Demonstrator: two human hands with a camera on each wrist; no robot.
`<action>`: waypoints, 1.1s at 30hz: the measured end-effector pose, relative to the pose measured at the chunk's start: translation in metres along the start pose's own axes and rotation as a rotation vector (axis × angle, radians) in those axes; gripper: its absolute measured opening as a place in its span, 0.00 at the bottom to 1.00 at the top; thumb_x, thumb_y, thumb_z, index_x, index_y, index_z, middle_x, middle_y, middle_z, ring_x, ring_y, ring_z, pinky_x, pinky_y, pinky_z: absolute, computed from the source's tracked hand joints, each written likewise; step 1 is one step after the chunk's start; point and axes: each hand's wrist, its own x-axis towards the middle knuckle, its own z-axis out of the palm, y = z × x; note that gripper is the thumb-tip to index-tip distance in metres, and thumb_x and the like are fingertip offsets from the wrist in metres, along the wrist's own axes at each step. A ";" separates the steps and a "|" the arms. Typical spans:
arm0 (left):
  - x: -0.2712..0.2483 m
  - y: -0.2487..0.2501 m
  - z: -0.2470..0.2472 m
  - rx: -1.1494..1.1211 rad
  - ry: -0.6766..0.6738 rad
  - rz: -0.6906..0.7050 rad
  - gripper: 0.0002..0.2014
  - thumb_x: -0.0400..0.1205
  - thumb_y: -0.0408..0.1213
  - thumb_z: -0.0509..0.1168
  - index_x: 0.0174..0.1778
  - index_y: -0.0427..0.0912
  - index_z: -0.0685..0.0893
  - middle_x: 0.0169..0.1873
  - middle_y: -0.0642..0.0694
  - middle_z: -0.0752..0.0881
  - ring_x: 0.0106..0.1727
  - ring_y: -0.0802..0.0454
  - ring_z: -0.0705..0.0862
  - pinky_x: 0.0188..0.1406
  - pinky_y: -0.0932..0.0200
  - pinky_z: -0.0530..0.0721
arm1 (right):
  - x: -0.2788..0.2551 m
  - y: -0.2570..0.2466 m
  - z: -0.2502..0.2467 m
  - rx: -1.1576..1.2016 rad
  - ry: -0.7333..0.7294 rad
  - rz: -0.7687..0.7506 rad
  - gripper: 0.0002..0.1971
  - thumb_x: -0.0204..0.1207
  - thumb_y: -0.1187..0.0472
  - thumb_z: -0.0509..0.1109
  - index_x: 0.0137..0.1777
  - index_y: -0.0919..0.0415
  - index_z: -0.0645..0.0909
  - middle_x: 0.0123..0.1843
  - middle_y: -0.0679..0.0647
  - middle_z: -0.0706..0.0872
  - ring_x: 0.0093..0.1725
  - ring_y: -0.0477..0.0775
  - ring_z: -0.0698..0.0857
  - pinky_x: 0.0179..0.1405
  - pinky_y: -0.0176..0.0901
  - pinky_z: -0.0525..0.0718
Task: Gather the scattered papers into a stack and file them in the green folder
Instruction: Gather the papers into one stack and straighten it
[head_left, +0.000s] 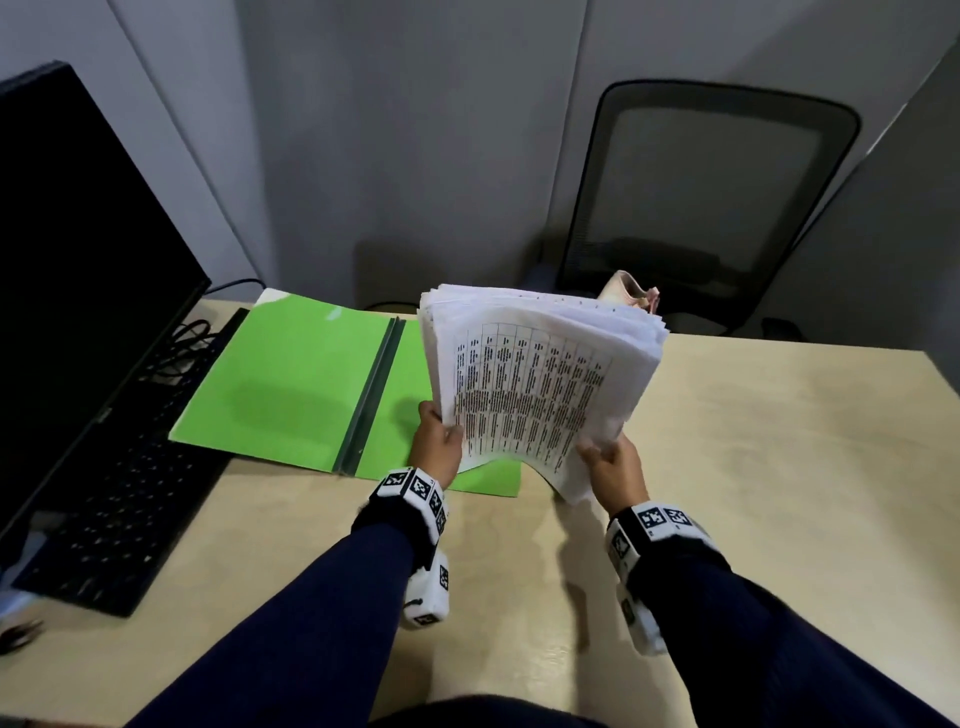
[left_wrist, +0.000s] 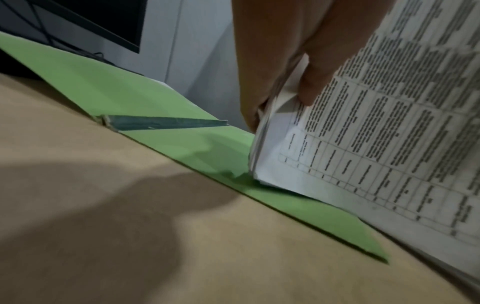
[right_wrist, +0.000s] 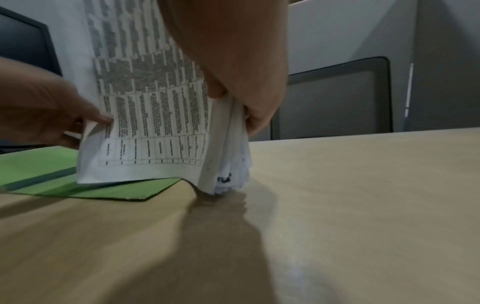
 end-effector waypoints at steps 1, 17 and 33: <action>0.002 0.000 -0.001 0.038 -0.004 0.004 0.17 0.85 0.26 0.57 0.69 0.32 0.63 0.59 0.32 0.83 0.57 0.36 0.84 0.53 0.53 0.81 | 0.001 -0.002 0.001 -0.046 0.023 -0.003 0.12 0.77 0.69 0.68 0.60 0.69 0.80 0.51 0.59 0.85 0.54 0.59 0.85 0.55 0.50 0.82; 0.078 -0.019 -0.070 0.451 0.028 -0.180 0.22 0.83 0.31 0.61 0.74 0.38 0.71 0.67 0.34 0.78 0.58 0.36 0.83 0.48 0.55 0.79 | 0.044 -0.038 0.098 -0.130 -0.169 0.221 0.18 0.70 0.66 0.64 0.60 0.65 0.78 0.52 0.64 0.87 0.49 0.65 0.87 0.50 0.57 0.88; 0.094 -0.046 -0.052 0.373 -0.055 -0.238 0.18 0.82 0.32 0.63 0.68 0.37 0.74 0.62 0.38 0.83 0.54 0.41 0.84 0.46 0.59 0.76 | 0.063 -0.018 0.094 -0.311 -0.152 0.329 0.16 0.70 0.68 0.65 0.59 0.64 0.80 0.48 0.59 0.85 0.44 0.58 0.80 0.42 0.39 0.75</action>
